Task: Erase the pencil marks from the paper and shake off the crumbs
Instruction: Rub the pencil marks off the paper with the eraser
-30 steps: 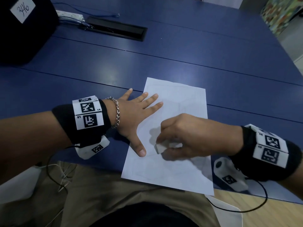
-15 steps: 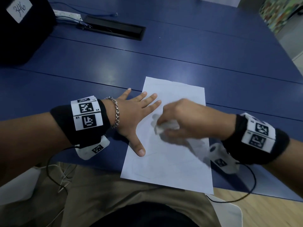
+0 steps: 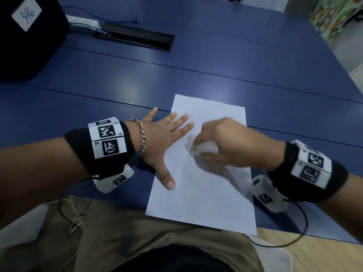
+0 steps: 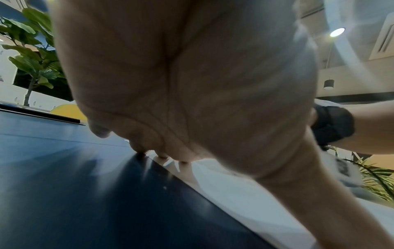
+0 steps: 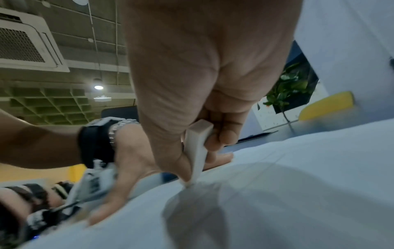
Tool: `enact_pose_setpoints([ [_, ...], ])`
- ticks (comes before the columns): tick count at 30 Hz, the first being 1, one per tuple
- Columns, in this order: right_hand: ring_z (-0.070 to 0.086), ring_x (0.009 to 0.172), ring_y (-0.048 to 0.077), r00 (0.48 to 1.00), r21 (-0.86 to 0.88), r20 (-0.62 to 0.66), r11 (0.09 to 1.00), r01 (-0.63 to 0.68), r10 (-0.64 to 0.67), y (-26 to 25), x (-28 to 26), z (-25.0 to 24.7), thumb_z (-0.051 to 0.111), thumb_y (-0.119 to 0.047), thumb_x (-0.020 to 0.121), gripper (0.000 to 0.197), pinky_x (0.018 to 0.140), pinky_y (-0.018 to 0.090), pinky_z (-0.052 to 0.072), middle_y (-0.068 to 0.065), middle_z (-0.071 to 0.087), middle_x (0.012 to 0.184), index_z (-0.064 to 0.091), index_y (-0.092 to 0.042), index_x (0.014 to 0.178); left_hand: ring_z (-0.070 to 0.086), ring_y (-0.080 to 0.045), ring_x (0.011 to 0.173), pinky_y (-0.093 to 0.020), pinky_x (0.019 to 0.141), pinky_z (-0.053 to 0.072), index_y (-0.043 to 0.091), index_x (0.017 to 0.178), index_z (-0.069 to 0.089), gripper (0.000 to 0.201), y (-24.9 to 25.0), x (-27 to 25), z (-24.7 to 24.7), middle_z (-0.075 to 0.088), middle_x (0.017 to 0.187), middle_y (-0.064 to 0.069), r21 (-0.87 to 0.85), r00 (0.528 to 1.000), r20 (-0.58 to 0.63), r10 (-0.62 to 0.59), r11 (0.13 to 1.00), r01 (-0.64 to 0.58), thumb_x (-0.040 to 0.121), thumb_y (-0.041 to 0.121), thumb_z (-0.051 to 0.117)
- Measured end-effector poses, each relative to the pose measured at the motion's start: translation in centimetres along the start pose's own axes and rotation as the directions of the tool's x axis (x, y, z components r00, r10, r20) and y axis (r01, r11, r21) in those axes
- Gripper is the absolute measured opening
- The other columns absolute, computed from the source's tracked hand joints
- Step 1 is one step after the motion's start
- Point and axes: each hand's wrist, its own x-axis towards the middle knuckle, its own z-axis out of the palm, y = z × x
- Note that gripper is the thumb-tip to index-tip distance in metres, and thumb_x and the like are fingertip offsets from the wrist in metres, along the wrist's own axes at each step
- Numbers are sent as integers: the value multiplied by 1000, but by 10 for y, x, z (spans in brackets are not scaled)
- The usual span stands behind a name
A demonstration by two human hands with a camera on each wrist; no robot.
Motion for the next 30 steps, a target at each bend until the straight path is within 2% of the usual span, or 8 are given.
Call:
enact_pose_setpoints([
  [4,47,72,6,960,87,237,988,130,-148,-31,-20,4,74,-41,91,22,66,11,35,-10,57,85,75,-23,102,-34,-21,155,-72,120,-13,32,154,-40,172,1,1,-1,-46,162,9,3,1000,15,-4,1000,4,39,104,66],
  [8,62,82,16,995,14,94,1000,22,-23,0,2,-6,62,-50,87,34,77,31,53,-7,66,92,77,-27,106,-34,-21,155,-74,119,-11,33,154,-40,172,0,1,-1,-46,162,9,1,1000,18,-2,1000,2,36,106,63],
  [10,63,84,18,999,-8,18,999,-31,31,8,4,-6,52,-54,83,41,79,39,54,-7,66,91,76,-29,105,-34,-21,155,-74,119,-11,33,154,-40,172,1,0,-1,-46,162,9,11,1000,20,-6,1000,6,37,106,63],
  [16,50,74,5,965,64,214,988,142,-152,-25,-15,2,74,-43,90,24,67,15,38,-9,61,87,76,-24,104,-34,-21,155,-73,119,-13,33,154,-40,171,2,-1,-2,-47,162,9,1,1000,26,-8,1000,8,41,102,68],
  [20,62,81,15,997,17,55,998,59,-59,0,1,-3,63,-49,87,34,77,33,53,-7,68,93,76,-26,108,-35,-20,154,-74,118,-13,34,153,-41,172,2,0,-2,-47,161,10,2,1000,29,-10,1000,10,38,104,66],
  [22,61,79,15,996,4,40,996,86,-86,-6,-4,2,66,-46,88,29,75,32,53,-7,66,90,77,-25,106,-35,-20,154,-74,118,-12,34,153,-41,172,1,1,-2,-47,161,10,1,999,32,-15,1000,15,39,103,67],
  [26,56,75,10,964,66,205,985,158,-168,-26,-17,5,71,-43,92,24,70,23,47,-9,59,87,76,-23,105,-37,-20,153,-73,118,-15,33,153,-41,171,2,1,-2,-49,160,10,-1,999,38,-11,1000,11,41,103,67],
  [30,64,88,18,999,34,37,999,-4,3,5,6,-3,64,-52,86,38,81,34,53,-5,68,96,77,-24,109,-37,-18,153,-75,117,-15,36,152,-42,172,-1,1,0,-49,159,13,-21,1000,26,-5,1000,5,36,105,64],
])
